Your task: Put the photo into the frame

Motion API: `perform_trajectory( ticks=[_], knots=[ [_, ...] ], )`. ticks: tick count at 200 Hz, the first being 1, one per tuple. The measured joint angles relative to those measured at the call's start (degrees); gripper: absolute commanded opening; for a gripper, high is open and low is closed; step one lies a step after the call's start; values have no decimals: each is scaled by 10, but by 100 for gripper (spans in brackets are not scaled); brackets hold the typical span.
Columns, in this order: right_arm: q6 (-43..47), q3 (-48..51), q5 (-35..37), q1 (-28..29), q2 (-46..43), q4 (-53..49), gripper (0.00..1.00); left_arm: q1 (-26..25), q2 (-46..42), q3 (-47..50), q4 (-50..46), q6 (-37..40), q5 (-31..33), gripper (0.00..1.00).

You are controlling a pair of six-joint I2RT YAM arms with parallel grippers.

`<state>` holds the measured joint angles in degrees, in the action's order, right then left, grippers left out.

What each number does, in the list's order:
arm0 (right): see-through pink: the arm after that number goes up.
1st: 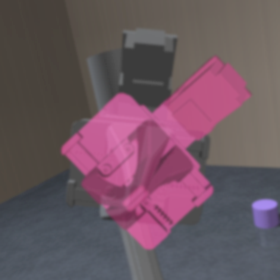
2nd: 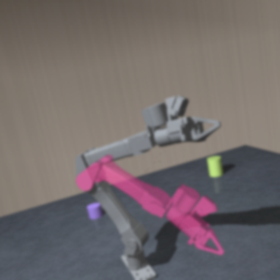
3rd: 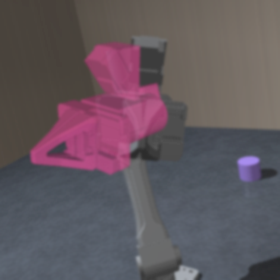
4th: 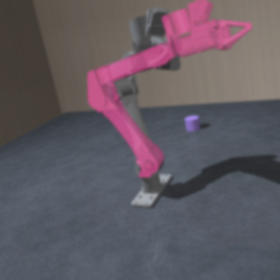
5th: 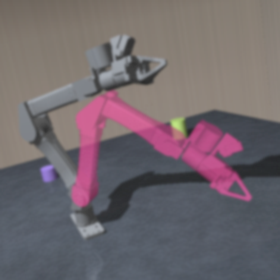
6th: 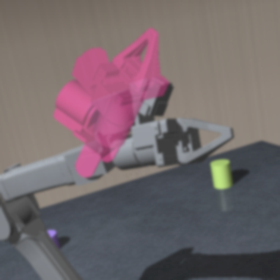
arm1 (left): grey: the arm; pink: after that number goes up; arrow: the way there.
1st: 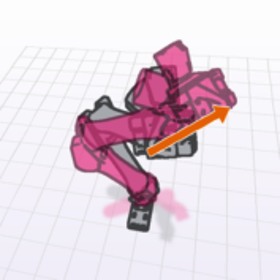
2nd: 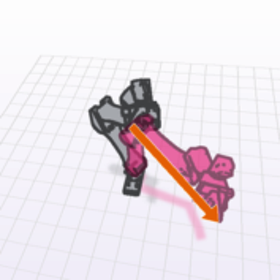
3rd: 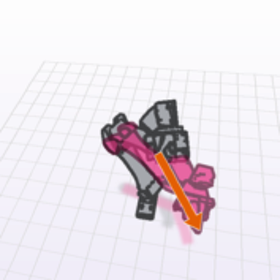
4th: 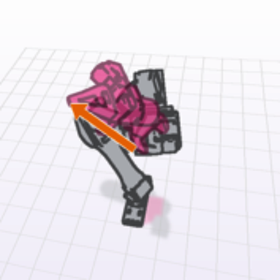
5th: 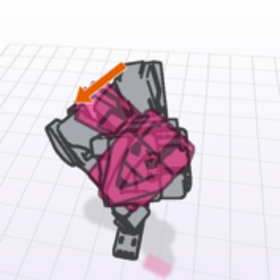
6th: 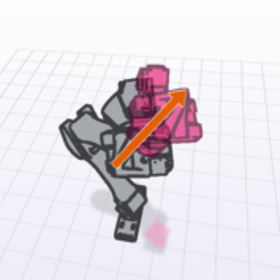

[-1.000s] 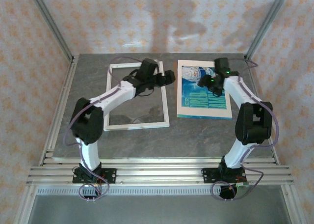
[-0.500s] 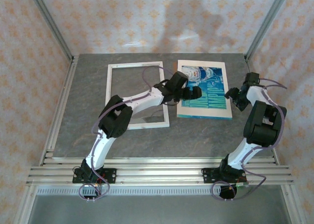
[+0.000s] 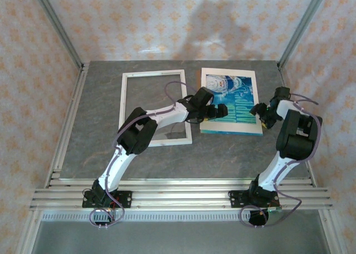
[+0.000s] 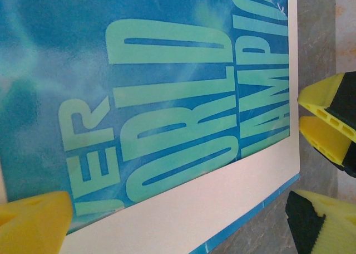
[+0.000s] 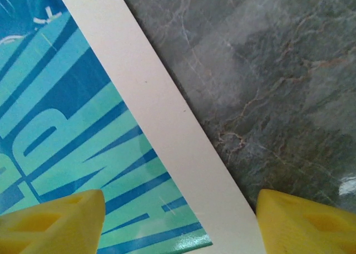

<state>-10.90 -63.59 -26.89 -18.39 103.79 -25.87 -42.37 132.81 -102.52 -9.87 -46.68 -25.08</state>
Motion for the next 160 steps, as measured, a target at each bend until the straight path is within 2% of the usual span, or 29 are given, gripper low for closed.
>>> perform_trajectory(
  ticks=[160],
  knots=[
    [-5,28,-8,-3,-14,36,70,0,2,2,-8,7,-2,100]
  ],
)
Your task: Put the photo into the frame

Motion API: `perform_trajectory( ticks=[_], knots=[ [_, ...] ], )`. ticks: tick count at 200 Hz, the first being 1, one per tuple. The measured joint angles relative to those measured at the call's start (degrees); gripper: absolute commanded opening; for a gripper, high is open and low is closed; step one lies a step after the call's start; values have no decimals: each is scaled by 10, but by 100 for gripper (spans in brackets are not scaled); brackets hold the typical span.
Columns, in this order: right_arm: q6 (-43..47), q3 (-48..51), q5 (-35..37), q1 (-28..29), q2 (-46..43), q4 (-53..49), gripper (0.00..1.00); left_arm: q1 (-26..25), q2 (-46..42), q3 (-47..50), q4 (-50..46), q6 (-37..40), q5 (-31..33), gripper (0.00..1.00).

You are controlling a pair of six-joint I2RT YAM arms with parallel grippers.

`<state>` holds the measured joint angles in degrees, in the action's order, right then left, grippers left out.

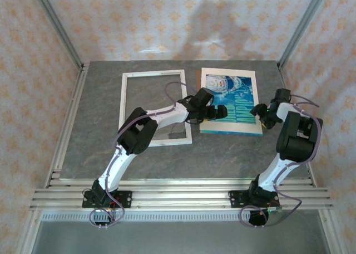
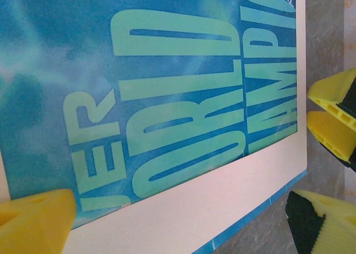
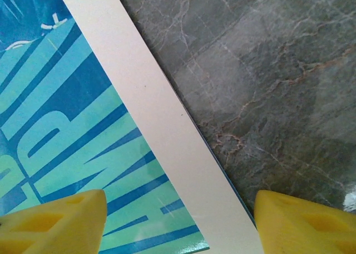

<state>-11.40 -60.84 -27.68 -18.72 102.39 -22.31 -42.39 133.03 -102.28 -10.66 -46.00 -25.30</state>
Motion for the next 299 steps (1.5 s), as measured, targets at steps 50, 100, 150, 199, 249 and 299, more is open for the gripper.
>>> perform_trajectory(
  ticks=[50,100,150,199,249,299],
  knots=[
    [-6,3,-31,-4,-8,5,70,0,2,-6,-8,5,0,100],
    [-8,5,-67,-3,-71,5,70,0,6,-20,-36,19,0,100],
    [-10,7,-81,-3,-79,5,70,0,6,-21,-37,22,0,100],
    [-10,10,-88,-3,-82,8,70,0,6,-21,-38,24,0,100],
    [0,8,-87,-2,-92,8,67,0,6,-20,-38,24,0,100],
    [38,-11,-18,46,-92,-22,64,0,6,-21,-38,24,0,100]
  ],
)
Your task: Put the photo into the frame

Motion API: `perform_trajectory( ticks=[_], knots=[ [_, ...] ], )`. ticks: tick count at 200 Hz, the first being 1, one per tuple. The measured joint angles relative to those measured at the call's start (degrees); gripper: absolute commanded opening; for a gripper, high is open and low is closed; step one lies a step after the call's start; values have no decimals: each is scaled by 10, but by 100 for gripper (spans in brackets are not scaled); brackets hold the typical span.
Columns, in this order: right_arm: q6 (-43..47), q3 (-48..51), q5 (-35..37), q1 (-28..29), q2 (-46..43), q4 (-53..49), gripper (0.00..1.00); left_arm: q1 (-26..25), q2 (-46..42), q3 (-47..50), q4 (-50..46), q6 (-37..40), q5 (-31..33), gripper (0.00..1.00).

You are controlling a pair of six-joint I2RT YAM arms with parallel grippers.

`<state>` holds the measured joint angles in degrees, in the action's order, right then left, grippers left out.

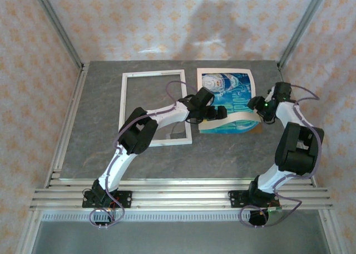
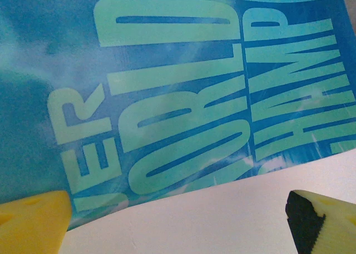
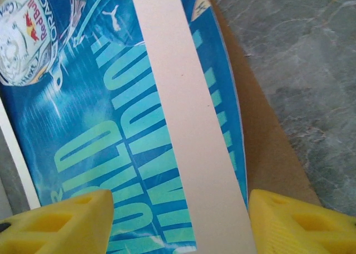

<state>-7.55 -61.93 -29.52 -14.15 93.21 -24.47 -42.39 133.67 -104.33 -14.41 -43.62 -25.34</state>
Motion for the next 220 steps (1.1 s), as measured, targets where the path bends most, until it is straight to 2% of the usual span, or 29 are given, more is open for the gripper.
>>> perform_trajectory(
  ticks=[31,73,109,144,194,220],
  knots=[
    [23,-11,66,44,1,-21,63,0,0,0,0,0,-1,100],
    [47,-39,146,59,11,-55,63,0,0,0,0,2,-2,100],
    [64,-77,185,70,42,-71,51,0,0,0,0,2,-2,100],
    [66,-85,193,71,65,-77,48,0,0,0,0,2,-2,100],
    [57,-85,178,71,71,-81,58,0,0,0,0,2,-3,100],
    [42,-67,131,57,52,-75,59,0,0,0,0,2,-4,100]
  ],
)
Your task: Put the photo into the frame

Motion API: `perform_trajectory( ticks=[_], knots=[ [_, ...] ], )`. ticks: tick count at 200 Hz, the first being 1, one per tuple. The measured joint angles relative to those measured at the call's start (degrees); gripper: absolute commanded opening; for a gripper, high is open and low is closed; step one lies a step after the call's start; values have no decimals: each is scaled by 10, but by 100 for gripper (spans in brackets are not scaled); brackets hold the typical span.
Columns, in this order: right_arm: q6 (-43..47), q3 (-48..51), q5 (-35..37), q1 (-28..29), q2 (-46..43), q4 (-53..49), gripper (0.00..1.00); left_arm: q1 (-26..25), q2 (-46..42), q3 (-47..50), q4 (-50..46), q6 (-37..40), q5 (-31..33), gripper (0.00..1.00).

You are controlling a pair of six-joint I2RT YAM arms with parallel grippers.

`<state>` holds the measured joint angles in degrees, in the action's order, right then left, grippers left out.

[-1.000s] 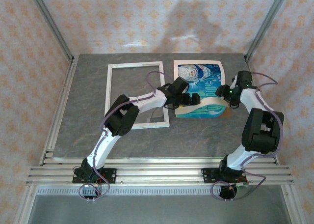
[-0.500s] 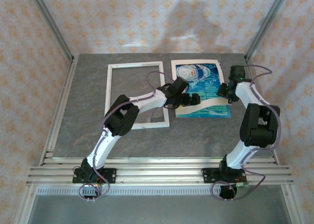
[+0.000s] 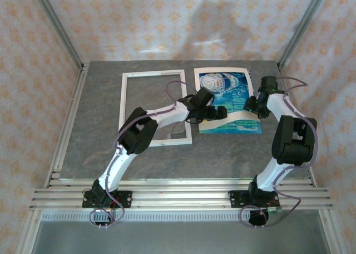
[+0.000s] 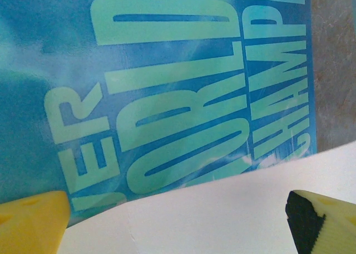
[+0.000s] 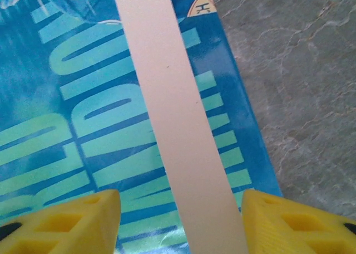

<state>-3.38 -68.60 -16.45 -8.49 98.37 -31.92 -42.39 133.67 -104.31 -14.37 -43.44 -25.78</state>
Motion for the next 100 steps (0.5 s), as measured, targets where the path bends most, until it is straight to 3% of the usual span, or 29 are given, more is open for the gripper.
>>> perform_trajectory(
  ticks=[52,100],
  knots=[
    [-53,54,-149,-92,-53,42,60,0,0,0,0,0,-4,100],
    [-85,70,-254,-119,-60,76,55,0,0,0,0,0,-4,100]
  ],
)
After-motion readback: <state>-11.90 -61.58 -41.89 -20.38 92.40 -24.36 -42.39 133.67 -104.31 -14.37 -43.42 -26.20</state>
